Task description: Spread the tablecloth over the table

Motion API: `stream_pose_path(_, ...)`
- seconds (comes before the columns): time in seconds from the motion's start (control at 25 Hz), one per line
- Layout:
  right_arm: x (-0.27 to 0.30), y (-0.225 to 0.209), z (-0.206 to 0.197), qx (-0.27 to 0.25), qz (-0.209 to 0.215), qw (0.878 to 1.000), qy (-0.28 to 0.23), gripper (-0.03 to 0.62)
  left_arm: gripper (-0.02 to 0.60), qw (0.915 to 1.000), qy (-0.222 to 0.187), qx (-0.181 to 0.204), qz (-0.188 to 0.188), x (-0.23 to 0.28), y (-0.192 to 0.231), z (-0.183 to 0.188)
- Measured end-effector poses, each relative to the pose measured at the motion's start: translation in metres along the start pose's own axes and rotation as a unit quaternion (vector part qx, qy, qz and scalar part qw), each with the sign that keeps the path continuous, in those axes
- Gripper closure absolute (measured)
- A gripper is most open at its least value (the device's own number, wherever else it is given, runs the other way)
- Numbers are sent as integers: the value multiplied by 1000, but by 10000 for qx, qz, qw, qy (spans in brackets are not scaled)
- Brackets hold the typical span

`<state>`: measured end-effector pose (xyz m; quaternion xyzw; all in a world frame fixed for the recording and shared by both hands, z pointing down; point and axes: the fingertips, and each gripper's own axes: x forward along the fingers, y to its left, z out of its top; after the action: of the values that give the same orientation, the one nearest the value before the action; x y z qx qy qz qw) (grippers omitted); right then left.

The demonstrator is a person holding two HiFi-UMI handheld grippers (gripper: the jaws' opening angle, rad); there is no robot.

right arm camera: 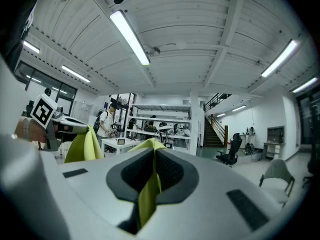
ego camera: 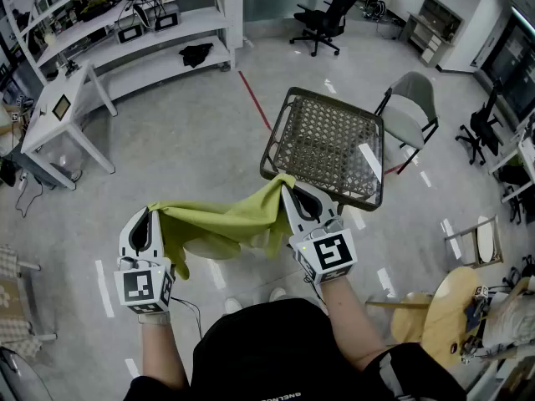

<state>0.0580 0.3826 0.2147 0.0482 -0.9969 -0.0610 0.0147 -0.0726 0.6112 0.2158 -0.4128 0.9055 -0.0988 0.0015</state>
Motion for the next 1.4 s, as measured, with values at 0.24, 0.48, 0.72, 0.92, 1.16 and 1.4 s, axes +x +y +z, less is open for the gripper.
stream_pose_path(0.24,-6,-18,-7,140,-26,9999,74,579,566,10000,63,12,-15,7,-16,2)
stream_pose_path(0.48,-15,-40,-13,340,42,9994,14,579,566,9996,73,2,256,9,-28,5)
stream_pose_path(0.72,-16,-64,-20,392,171,9991,-11,579,566,9985,156,28,530,16,-39,5)
stream_pose_path(0.92,-21,-81,-26,485,223,9986,-3,578,566,9976,182,22,664,20,-51,6)
stream_pose_path(1.16,-3,-98,-48,648,192,9975,216,579,566,9973,317,18,662,43,-54,-6)
stream_pose_path(1.4,41,-113,-59,595,116,9973,413,579,566,9972,397,-159,617,83,-31,-24)
